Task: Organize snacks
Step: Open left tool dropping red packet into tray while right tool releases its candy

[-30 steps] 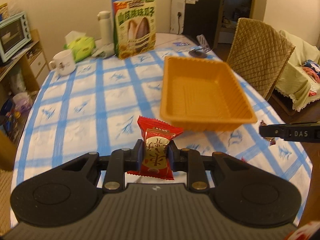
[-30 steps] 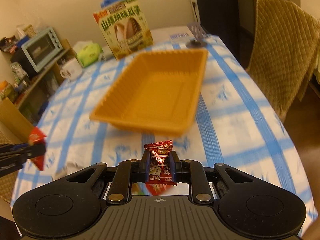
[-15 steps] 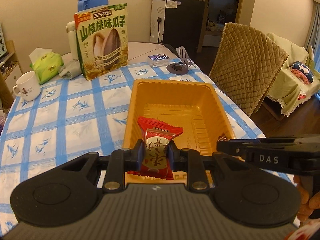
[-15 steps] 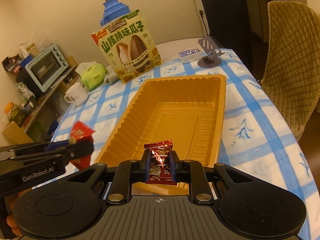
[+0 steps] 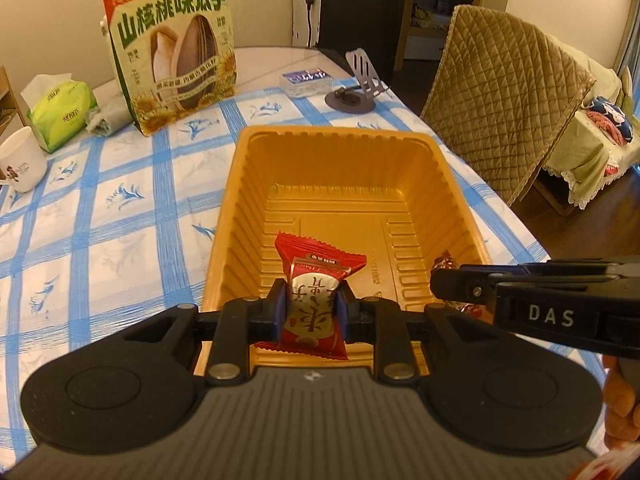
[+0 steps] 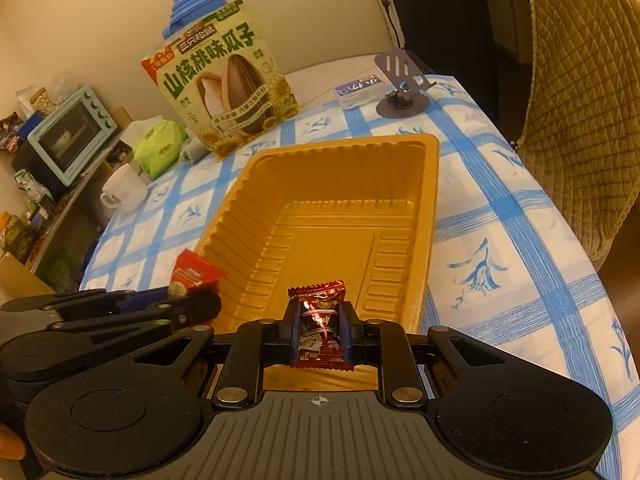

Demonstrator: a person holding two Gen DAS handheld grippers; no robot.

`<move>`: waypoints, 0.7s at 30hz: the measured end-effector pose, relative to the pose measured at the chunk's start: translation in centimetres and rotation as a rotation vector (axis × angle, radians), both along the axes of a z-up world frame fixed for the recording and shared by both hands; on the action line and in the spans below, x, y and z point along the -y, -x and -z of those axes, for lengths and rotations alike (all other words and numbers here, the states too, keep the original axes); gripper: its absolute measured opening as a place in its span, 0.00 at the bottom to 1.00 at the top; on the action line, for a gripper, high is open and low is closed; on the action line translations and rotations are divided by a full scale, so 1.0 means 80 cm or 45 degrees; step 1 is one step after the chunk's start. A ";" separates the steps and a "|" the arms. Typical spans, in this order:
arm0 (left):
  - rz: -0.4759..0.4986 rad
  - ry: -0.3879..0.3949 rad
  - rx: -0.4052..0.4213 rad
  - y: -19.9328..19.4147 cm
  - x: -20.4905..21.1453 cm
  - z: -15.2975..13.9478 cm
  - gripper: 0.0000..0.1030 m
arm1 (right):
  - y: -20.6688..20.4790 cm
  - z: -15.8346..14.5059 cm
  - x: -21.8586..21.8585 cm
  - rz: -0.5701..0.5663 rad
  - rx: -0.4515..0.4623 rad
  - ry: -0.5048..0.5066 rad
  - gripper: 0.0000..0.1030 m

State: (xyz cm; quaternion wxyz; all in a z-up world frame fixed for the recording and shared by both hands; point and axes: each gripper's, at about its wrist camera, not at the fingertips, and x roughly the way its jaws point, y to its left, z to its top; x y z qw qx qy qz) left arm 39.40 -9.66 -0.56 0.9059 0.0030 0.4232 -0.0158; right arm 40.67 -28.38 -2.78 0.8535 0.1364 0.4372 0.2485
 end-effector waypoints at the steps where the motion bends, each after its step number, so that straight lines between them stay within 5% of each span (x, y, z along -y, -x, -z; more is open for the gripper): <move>1: -0.002 0.002 -0.007 -0.002 0.002 0.003 0.22 | -0.001 0.001 0.001 0.001 -0.001 0.000 0.20; 21: -0.037 -0.009 -0.034 -0.002 0.001 0.008 0.29 | -0.021 0.008 0.006 -0.028 -0.007 -0.025 0.20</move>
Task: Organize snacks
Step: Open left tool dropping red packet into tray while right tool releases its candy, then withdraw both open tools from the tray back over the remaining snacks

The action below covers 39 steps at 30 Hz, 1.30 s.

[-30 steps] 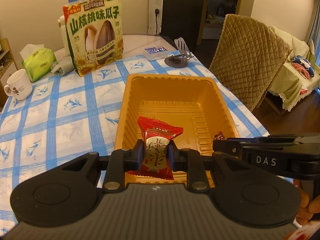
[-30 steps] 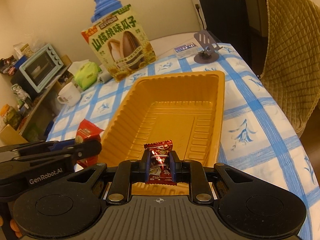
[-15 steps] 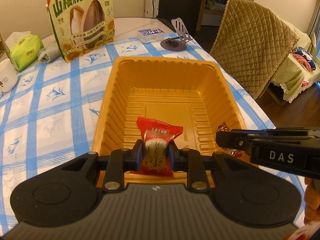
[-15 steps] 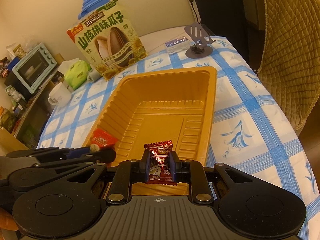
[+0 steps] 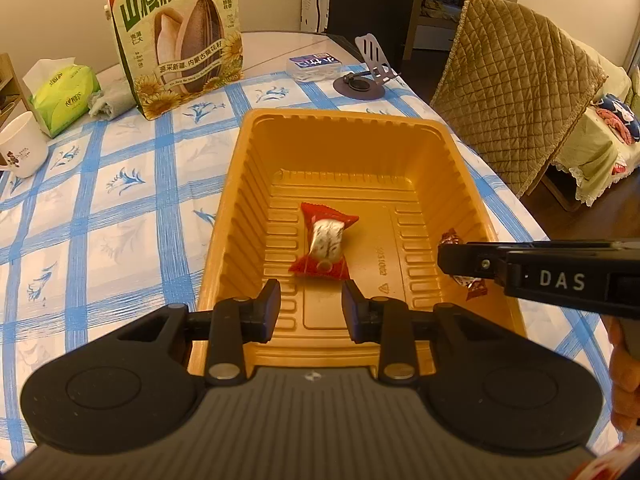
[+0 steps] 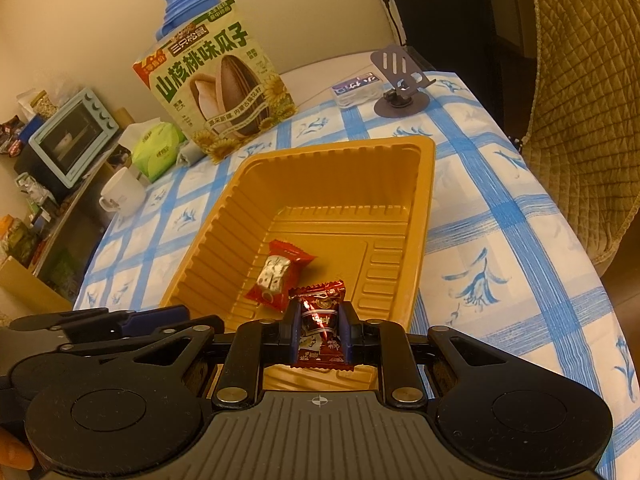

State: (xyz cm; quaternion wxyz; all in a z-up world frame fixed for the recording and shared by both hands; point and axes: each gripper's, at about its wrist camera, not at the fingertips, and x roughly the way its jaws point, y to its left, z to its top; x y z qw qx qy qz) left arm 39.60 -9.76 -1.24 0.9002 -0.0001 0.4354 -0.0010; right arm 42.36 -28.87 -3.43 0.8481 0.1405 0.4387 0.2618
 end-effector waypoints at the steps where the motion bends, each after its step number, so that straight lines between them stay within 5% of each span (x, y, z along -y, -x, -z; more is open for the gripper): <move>1: -0.002 -0.002 0.000 0.000 0.000 0.000 0.29 | -0.001 0.000 -0.001 -0.005 0.002 -0.001 0.20; 7: -0.031 -0.012 0.008 0.006 -0.001 -0.007 0.33 | -0.010 -0.001 -0.006 -0.037 0.068 -0.022 0.20; 9: -0.043 -0.020 0.007 0.009 -0.002 -0.009 0.37 | -0.012 -0.001 -0.006 -0.048 0.075 -0.037 0.28; 11: -0.061 -0.022 0.010 0.015 -0.003 -0.013 0.42 | -0.010 -0.002 -0.005 -0.042 0.096 -0.047 0.56; 13: -0.073 -0.020 0.014 0.020 -0.005 -0.017 0.46 | -0.005 -0.005 -0.003 -0.040 0.141 -0.046 0.62; 18: -0.089 -0.009 0.038 0.038 -0.010 -0.028 0.62 | 0.009 -0.013 0.003 -0.084 0.167 -0.032 0.64; 27: -0.090 0.013 0.116 0.092 -0.016 -0.063 0.73 | 0.061 -0.031 0.021 -0.103 0.197 -0.015 0.82; 39: -0.085 0.052 0.180 0.205 -0.049 -0.109 0.74 | 0.167 -0.076 0.033 -0.034 0.267 -0.009 0.85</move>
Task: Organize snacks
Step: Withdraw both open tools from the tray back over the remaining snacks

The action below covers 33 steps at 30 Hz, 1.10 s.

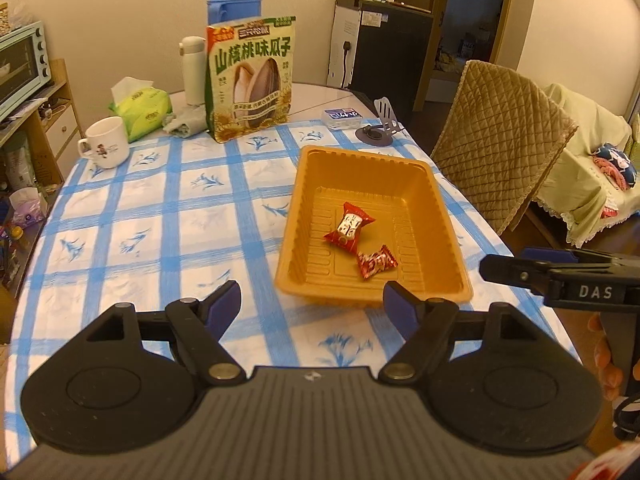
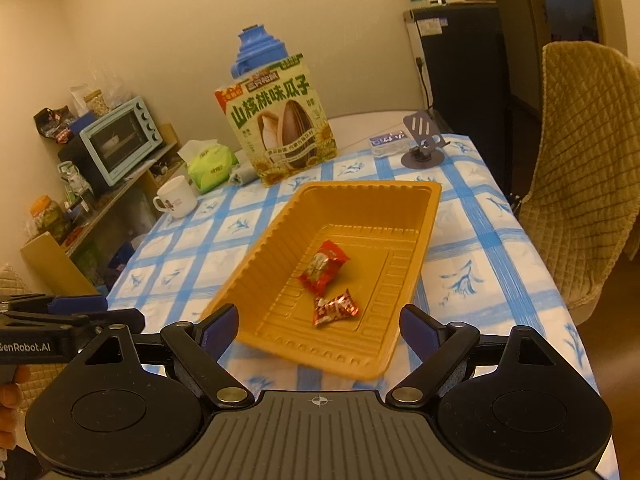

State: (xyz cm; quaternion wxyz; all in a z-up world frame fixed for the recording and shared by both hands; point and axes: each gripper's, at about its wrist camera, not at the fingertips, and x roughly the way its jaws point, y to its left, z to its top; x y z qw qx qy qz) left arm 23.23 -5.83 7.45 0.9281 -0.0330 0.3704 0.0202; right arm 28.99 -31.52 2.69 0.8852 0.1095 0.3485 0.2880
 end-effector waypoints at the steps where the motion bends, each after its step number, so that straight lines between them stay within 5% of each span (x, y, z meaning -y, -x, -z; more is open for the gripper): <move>1: 0.003 -0.002 0.003 0.011 -0.003 -0.002 0.74 | 0.011 -0.003 -0.001 0.007 0.003 0.001 0.85; 19: 0.045 0.022 0.019 0.180 -0.057 0.000 0.74 | 0.187 -0.001 -0.047 0.005 -0.043 0.061 0.85; 33: 0.024 0.016 -0.033 0.241 -0.088 0.028 0.74 | 0.252 0.031 -0.085 -0.076 -0.056 0.156 0.85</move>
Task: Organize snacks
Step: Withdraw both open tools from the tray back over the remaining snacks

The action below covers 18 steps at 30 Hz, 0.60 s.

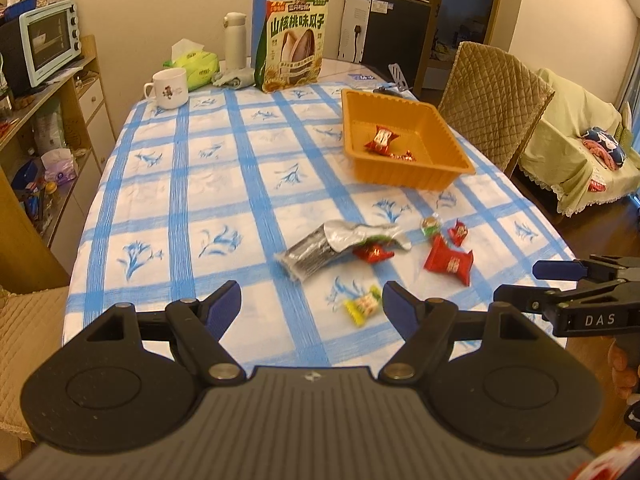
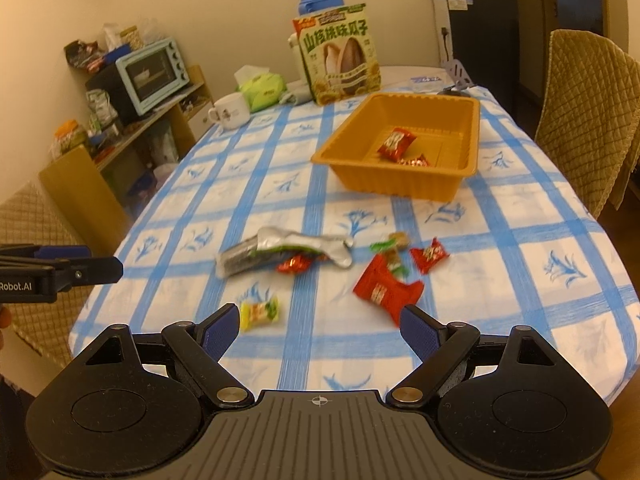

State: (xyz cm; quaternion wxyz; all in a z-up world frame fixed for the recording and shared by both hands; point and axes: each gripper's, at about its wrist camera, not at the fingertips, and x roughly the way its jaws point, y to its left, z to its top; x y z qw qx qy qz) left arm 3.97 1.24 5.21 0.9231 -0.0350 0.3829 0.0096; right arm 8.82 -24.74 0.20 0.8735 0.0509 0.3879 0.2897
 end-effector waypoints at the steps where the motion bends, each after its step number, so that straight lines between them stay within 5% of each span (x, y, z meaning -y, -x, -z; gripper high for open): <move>1: 0.000 0.000 -0.004 0.002 -0.001 0.002 0.74 | 0.001 0.003 -0.002 -0.005 -0.003 0.009 0.85; 18: 0.108 -0.033 -0.077 0.000 0.027 0.045 0.69 | 0.002 0.025 -0.003 -0.045 -0.036 0.046 0.84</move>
